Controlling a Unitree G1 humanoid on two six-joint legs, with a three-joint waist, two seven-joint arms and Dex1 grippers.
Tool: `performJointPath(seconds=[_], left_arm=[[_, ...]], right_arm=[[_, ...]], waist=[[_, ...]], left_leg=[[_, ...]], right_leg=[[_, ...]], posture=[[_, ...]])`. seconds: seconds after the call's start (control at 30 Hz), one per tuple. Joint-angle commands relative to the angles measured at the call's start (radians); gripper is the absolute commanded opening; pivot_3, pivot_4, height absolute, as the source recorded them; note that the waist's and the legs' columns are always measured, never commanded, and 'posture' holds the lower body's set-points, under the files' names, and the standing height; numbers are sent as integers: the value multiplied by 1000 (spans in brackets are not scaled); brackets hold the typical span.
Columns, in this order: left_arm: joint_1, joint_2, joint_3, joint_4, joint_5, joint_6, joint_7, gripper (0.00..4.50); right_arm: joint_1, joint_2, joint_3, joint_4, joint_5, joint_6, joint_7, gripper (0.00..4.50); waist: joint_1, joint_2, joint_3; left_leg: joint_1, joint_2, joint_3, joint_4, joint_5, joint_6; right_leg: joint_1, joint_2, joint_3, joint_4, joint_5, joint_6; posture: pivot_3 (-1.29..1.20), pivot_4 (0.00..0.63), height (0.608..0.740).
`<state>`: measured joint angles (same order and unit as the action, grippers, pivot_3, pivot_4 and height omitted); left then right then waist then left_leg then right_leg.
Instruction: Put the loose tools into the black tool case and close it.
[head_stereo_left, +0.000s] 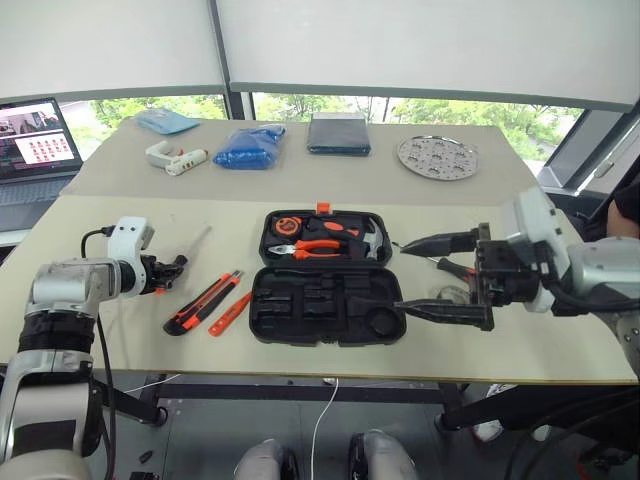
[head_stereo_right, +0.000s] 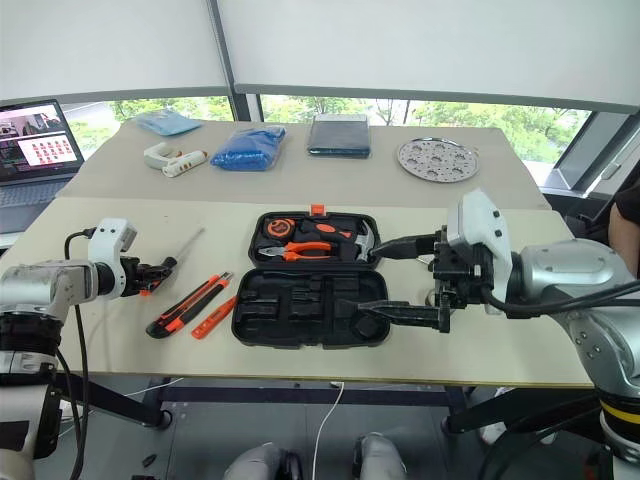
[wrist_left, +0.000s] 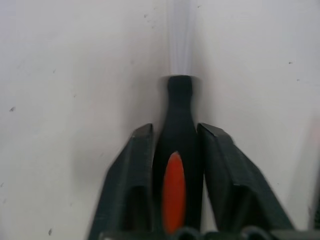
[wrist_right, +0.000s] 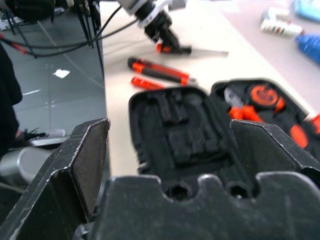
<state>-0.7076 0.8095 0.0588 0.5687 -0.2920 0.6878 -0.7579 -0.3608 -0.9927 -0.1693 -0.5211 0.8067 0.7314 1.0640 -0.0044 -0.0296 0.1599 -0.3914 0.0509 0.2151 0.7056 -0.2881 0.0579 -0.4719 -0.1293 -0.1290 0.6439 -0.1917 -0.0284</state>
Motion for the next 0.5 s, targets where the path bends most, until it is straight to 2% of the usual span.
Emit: performJointPath(seconds=[0.03,0.13,0.23,0.3,0.37,0.5], left_arm=[[-99,10,21,-97,-63,-216,-260,832],[-152,-38,-105,-132,-36,-332,-486,832],[-237,-120,-258,-90,51,-423,-649,832],[-274,-151,-314,-50,101,-471,-694,832],[-326,-204,-375,32,173,-531,-698,832],[-387,-263,-441,188,279,-611,-685,832]], right_arm=[[65,-43,-60,-19,21,16,31,4500],[102,-23,-57,-15,-49,-34,-27,4500],[124,-19,-68,-29,-59,-36,-45,4500],[131,-19,-72,-36,-60,-35,-52,4500],[140,-18,-79,-52,-57,-30,-63,4500],[151,-15,-90,-78,-45,-18,-89,4500]], waist=[[6,-2,1],[16,-2,1],[19,0,0],[16,-1,0],[6,-2,1],[0,-2,1]], left_leg=[[-1,0,0,1,0,0],[-8,1,-5,9,0,0],[-9,-2,-5,10,0,1],[-9,-2,-5,11,2,4],[-10,-1,-6,11,6,12],[-11,1,-9,12,7,14]], right_leg=[[0,0,0,0,1,-1],[-2,1,-5,0,3,-5],[0,-1,-8,0,3,-1],[0,0,-8,-1,1,4],[0,2,-8,-1,1,3],[-1,4,-8,0,0,2]], posture=[[0,150,718],[0,150,718],[0,150,718],[0,150,718],[0,150,718],[0,150,718]])
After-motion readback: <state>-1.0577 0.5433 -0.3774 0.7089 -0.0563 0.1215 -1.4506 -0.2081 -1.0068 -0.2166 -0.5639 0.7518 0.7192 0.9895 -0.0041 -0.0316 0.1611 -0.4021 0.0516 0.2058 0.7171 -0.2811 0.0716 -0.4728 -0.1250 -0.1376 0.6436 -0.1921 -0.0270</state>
